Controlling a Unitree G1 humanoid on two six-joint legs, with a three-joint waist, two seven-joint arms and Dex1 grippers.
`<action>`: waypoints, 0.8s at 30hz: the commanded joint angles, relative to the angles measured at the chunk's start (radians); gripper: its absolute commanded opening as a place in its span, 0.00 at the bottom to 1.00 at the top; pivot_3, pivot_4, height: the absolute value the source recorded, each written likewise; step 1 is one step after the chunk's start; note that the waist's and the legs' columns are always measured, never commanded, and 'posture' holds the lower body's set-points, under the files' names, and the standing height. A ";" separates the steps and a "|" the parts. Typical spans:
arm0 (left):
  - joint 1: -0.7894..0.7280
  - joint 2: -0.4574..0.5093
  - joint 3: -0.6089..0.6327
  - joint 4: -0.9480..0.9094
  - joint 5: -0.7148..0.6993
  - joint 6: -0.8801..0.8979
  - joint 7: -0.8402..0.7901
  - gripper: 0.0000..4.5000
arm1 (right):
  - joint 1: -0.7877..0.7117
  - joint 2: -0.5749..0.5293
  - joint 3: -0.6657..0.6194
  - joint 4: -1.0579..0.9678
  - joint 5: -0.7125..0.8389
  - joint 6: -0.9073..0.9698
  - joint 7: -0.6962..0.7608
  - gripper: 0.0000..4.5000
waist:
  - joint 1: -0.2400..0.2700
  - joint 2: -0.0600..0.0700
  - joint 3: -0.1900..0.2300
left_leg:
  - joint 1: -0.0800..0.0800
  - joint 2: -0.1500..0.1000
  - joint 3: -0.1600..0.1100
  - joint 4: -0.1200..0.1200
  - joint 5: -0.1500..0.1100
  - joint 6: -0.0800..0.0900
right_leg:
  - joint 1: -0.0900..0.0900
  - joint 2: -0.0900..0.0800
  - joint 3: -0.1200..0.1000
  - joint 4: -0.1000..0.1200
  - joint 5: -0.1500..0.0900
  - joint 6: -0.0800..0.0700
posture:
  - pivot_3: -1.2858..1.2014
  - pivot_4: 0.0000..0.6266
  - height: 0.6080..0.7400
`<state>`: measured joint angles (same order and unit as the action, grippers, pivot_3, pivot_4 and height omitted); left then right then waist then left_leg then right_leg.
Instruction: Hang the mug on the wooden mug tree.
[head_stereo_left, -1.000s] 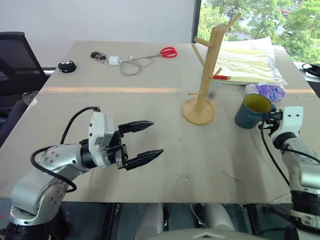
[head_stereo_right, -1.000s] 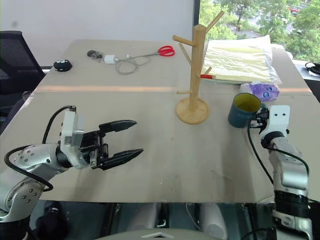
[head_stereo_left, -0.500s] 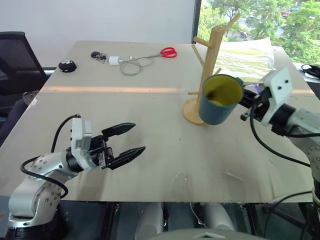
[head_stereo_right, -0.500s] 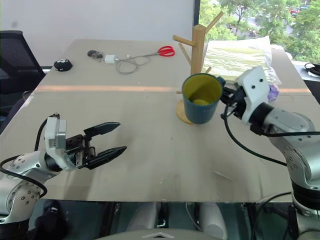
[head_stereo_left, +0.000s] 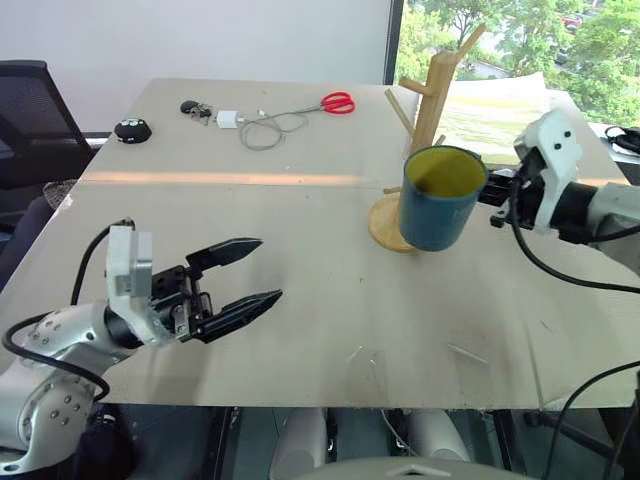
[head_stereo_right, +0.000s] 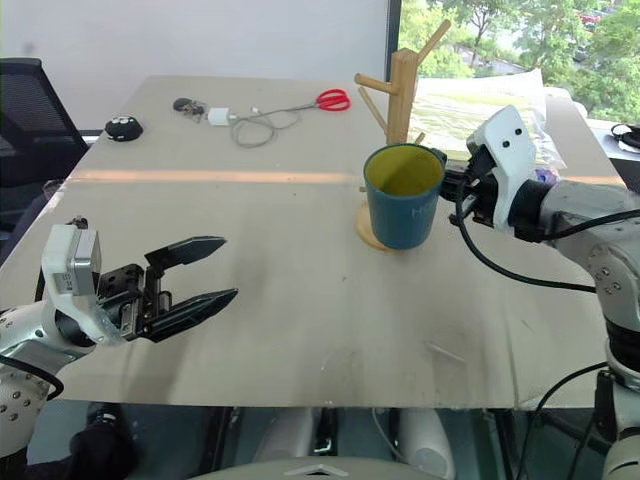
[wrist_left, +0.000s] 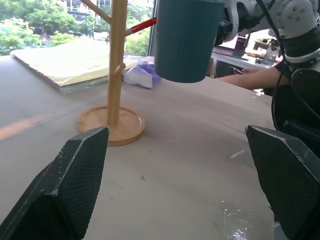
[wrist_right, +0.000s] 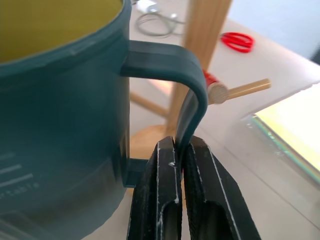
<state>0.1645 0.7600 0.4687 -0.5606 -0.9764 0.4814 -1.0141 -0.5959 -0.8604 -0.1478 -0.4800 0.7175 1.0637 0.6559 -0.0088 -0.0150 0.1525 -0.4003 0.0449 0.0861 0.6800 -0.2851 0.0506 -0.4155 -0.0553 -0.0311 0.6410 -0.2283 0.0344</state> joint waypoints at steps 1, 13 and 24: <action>0.009 0.000 0.029 -0.043 -0.025 -0.002 0.021 1.00 | -0.008 -0.027 -0.048 0.012 0.013 -0.021 0.029 0.00 | -0.001 0.000 0.000 | 0.000 0.000 0.000 0.000 0.000 0.000 | 0.000 0.000 0.000 0.000 0.000 0.000 | 0.52 0.24 1.00; 0.044 -0.005 0.047 -0.042 -0.035 -0.013 0.009 1.00 | -0.140 0.000 0.135 0.230 -0.159 -0.172 0.085 0.00 | -0.005 0.000 0.000 | 0.001 0.000 0.002 0.000 0.001 -0.001 | 0.000 0.001 0.002 0.000 0.000 0.000 | 0.52 0.24 1.00; 0.061 -0.032 0.032 -0.094 -0.020 -0.011 0.073 1.00 | -0.167 0.100 0.258 0.365 -0.318 -0.308 0.108 0.19 | 0.002 0.000 0.000 | 0.001 0.000 0.002 0.000 0.002 -0.004 | 0.000 0.000 0.001 0.000 0.000 0.000 | 0.52 0.24 1.00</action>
<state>0.2306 0.7290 0.4976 -0.6158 -0.9853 0.4809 -0.9568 -0.7692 -0.7487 0.1360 -0.1068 0.4246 0.7990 0.7570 -0.0069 -0.0149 0.1527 -0.3999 0.0447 0.0878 0.6801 -0.2828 0.0469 -0.4157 -0.0555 -0.0302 0.6412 -0.2284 0.0341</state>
